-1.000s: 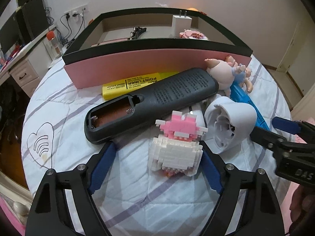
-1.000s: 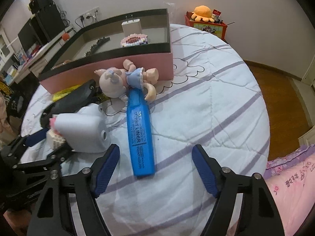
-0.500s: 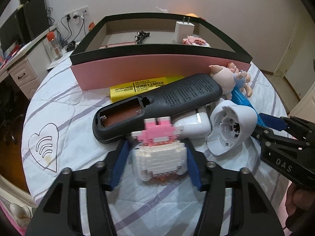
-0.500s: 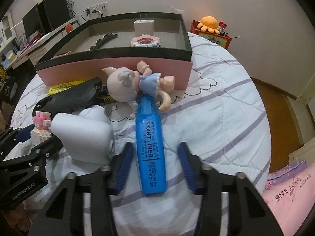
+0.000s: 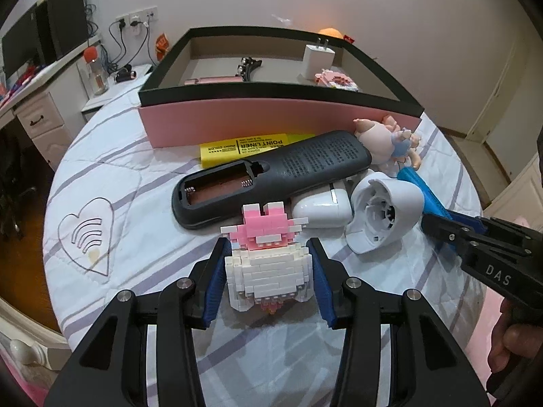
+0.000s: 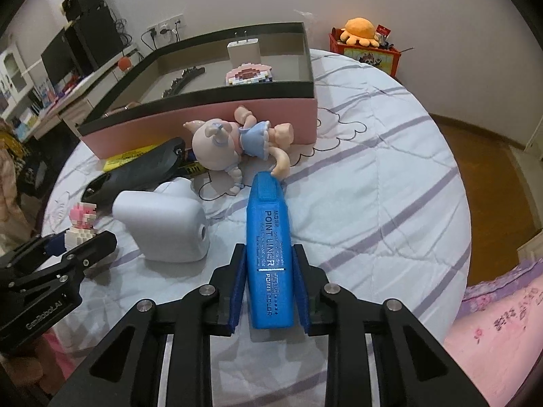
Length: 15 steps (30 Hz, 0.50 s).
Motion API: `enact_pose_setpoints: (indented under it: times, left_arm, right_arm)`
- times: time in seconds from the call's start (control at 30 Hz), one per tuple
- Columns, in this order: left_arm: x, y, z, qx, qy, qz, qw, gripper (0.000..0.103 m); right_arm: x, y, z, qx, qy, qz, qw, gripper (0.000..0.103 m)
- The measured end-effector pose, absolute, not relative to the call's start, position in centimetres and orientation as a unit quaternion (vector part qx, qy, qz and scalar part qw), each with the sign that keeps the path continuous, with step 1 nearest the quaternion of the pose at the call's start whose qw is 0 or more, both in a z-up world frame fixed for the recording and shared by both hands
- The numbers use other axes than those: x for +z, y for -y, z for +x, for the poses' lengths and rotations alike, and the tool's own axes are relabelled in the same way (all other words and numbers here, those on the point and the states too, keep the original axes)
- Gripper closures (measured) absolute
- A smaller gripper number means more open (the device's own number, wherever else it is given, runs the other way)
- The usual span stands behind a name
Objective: Organize rigid objects
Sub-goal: 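Carry the block figure and highlighter into the pink box and release both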
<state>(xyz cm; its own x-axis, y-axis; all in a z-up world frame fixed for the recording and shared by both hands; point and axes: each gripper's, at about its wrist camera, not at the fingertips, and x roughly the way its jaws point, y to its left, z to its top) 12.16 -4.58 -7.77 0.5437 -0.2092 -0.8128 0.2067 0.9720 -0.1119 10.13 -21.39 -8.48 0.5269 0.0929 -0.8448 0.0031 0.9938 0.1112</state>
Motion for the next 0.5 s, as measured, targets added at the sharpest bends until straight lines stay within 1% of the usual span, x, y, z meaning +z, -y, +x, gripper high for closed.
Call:
enact_pose_setpoints:
  times: [0.2,0.4,0.5]
  left_arm:
    - [-6.2,4.2,11.6,-0.117,-0.451,-0.005,0.885,0.057]
    - [-4.7,4.2,11.8,-0.117,-0.438,-0.004,0.891,0.057]
    - [-4.4,4.2,12.0,-0.117,-0.434,-0.005,0.893,0.057]
  right_arm:
    - [-7.4,21.9,9.6,0.033,-0.477,0.068,0.876,0.077]
    - [-6.0,21.8,9.7,0.040,-0.465,0.066,0.882,0.077]
    - [-6.2,21.7,10.0,0.039,-0.468,0.062,0.881,0.077]
